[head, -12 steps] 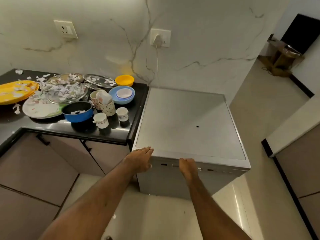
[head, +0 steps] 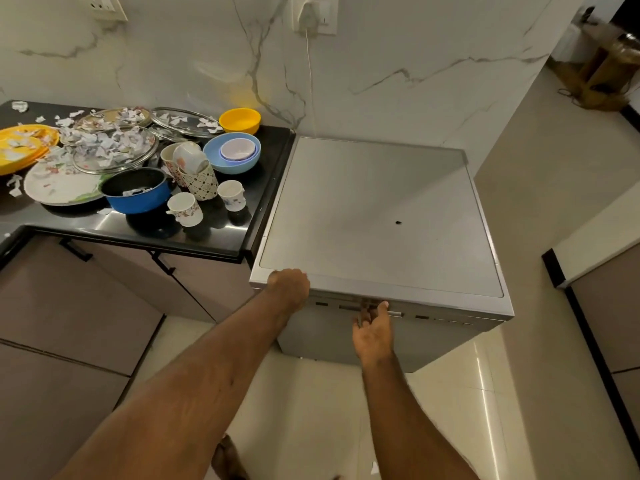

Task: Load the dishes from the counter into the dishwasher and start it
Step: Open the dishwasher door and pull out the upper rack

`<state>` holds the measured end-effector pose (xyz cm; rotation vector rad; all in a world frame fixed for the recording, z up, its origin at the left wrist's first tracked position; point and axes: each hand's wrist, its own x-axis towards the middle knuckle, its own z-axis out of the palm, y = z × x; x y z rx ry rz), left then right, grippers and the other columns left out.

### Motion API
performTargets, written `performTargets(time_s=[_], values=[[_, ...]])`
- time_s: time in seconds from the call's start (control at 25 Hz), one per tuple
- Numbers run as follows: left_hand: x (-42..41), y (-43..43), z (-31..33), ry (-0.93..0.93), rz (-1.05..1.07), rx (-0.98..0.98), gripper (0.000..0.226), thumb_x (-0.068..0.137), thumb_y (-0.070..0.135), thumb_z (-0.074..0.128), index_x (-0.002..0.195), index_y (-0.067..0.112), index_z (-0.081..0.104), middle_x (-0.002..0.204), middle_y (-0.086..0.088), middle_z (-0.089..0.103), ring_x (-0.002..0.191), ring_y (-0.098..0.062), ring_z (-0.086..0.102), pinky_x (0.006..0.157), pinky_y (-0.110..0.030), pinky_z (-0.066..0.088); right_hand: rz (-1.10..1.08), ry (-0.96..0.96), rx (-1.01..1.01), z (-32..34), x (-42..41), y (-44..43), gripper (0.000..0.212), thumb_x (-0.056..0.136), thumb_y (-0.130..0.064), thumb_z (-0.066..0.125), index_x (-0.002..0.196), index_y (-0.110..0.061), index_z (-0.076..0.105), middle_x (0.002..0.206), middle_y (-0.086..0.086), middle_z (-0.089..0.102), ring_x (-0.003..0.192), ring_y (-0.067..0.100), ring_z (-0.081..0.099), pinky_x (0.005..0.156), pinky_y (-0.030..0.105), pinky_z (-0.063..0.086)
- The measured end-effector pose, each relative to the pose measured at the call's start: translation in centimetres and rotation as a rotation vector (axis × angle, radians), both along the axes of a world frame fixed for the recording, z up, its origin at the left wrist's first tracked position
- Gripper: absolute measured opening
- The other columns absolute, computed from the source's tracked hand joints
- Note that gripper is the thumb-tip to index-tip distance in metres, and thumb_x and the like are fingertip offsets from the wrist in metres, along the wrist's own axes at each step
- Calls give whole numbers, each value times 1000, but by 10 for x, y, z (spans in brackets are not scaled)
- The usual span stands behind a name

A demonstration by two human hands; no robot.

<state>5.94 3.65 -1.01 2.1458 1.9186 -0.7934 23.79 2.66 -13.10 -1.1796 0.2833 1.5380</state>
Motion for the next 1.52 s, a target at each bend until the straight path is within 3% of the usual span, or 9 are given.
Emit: performTargets(time_s=[0.12, 0.36, 0.56, 0.76, 0.88, 1.08, 1.24, 1.36, 1.52], values=[[8, 2, 3, 71, -31, 4, 40, 105, 13, 48, 144, 7, 49, 142, -12, 55, 131, -29, 55, 103, -40, 47, -42, 100, 62, -11, 3, -3, 20, 101, -38, 65, 112, -22, 66, 99, -3, 67, 93, 12, 63, 85, 31, 51], [3, 8, 4, 62, -17, -27, 35, 103, 10, 50, 138, 6, 54, 134, -14, 57, 124, -31, 59, 98, -42, 50, -55, 177, 111, -19, 14, -11, 15, 99, -27, 67, 97, -13, 73, 93, 4, 71, 96, 17, 65, 106, 31, 50], [2, 13, 5, 21, -8, -30, 33, 103, 13, 54, 135, 7, 58, 130, -14, 59, 120, -30, 61, 96, -42, 51, -63, 208, 153, -28, 19, -11, 20, 92, -24, 73, 78, -14, 83, 93, 3, 75, 101, 19, 67, 93, 30, 58], [10, 10, 5, 42, -46, 2, 30, 104, 10, 48, 132, 6, 60, 132, -14, 59, 122, -31, 61, 97, -42, 50, -5, 94, 86, -25, 16, -13, 31, 79, -35, 81, 102, -15, 74, 103, 0, 67, 96, 13, 65, 94, 25, 58], [18, 9, 3, 65, -36, -34, 29, 104, 14, 50, 130, 7, 62, 133, -13, 59, 123, -30, 60, 99, -41, 49, 130, -116, 24, -23, 16, -35, 51, 91, -44, 77, 131, -17, 60, 123, -6, 64, 120, 12, 59, 115, 31, 43], [20, 4, -10, 59, 9, -36, 40, 104, 20, 52, 142, 7, 53, 142, -13, 52, 131, -30, 52, 106, -42, 45, 301, -136, -26, -13, 34, -66, 49, 94, -50, 70, 122, -9, 64, 120, 15, 73, 110, 27, 71, 97, 41, 58], [10, -38, -44, -271, 174, 218, 80, 99, 41, 59, 160, 8, 21, 165, -20, 23, 149, -36, 32, 121, -49, 31, 1041, -448, -58, 17, 45, -77, 77, 101, -69, 46, 113, 4, 68, 97, 22, 77, 81, 30, 78, 70, 38, 65], [2, -79, -73, -395, 62, 303, 72, 102, 37, 54, 162, 17, 20, 165, -14, 22, 149, -33, 31, 122, -51, 29, 997, -1046, 302, 29, 46, -67, 44, 106, -48, 53, 96, -9, 71, 86, 7, 74, 77, 23, 72, 72, 41, 63], [-8, -85, -93, -458, 66, 110, 44, 109, 37, 38, 148, 18, 50, 153, -9, 45, 135, -30, 50, 113, -46, 41, 1092, -1839, 351, 27, 55, -61, 27, 106, -33, 50, 110, -14, 68, 109, 6, 64, 97, 26, 61, 85, 41, 50]])
